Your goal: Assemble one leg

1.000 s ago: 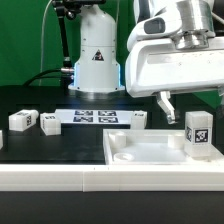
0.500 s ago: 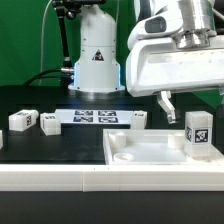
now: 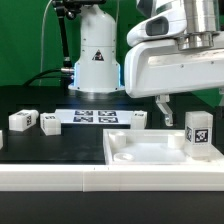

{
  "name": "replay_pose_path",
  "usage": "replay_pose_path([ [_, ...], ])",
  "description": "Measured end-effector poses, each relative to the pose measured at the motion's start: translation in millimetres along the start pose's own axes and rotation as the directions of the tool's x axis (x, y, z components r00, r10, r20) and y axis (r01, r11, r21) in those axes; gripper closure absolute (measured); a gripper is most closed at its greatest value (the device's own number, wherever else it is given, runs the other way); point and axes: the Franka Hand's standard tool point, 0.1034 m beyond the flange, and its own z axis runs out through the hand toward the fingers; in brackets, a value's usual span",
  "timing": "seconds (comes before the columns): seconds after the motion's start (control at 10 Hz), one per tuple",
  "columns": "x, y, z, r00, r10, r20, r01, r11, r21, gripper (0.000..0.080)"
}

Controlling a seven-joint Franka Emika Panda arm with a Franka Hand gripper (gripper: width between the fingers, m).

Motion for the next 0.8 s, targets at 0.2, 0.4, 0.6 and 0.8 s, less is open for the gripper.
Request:
replay_pose_path([
  [0.2, -4.6, -3.1, 0.0, 0.988, 0.011, 0.151, -0.015, 1.0, 0.023, 0.0151],
  [0.4, 0.9, -2.6, -0.5, 0.984, 0.013, 0.175, -0.018, 0.999, 0.028, 0.0151],
  [0.6, 0.0, -2.5, 0.2, 0.984, 0.013, 0.177, -0.018, 0.999, 0.028, 0.0279],
  [0.8, 0.2, -2.3, 0.1, 0.984, 0.013, 0.177, -0.018, 0.999, 0.028, 0.0508],
])
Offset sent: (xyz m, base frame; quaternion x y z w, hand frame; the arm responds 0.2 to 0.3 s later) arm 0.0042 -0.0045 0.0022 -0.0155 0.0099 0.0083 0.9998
